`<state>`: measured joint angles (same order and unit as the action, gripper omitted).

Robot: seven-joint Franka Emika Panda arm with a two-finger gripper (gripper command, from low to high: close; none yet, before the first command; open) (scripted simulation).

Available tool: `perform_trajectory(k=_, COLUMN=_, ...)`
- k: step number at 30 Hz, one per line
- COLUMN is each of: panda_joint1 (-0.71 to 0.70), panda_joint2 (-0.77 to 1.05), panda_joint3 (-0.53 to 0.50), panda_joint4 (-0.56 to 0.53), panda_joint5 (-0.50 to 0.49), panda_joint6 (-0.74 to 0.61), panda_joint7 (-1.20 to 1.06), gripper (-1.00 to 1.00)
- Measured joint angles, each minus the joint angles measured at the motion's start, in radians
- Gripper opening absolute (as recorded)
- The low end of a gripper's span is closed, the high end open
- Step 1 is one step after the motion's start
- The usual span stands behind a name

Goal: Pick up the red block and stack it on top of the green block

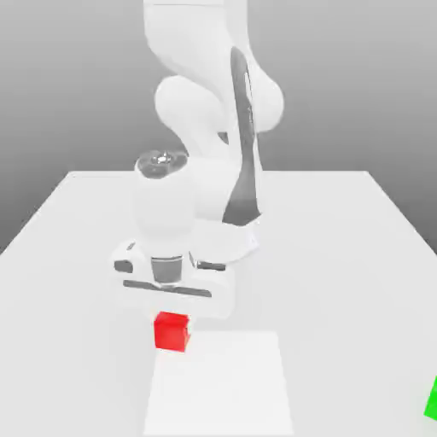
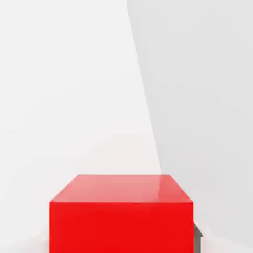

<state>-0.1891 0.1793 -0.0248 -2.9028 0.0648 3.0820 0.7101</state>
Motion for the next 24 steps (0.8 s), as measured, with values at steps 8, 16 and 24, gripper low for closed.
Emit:
perform_trajectory(k=8, panda_joint1=0.0, panda_joint2=-0.237, panda_joint3=-0.022, panda_joint4=-0.034, panda_joint5=-0.075, panda_joint6=-0.203, panda_joint7=0.054, gripper=-1.0)
perform_trajectory(k=16, panda_joint1=0.201, panda_joint2=-0.168, panda_joint3=0.081, panda_joint4=0.186, panda_joint5=-0.069, panda_joint6=-0.358, panda_joint7=-0.04, gripper=-1.0)
perform_trajectory(k=24, panda_joint1=0.371, panda_joint2=-0.004, panda_joint3=0.21, panda_joint4=0.476, panda_joint5=-0.127, panda_joint6=-0.488, panda_joint7=-0.113, gripper=-1.0)
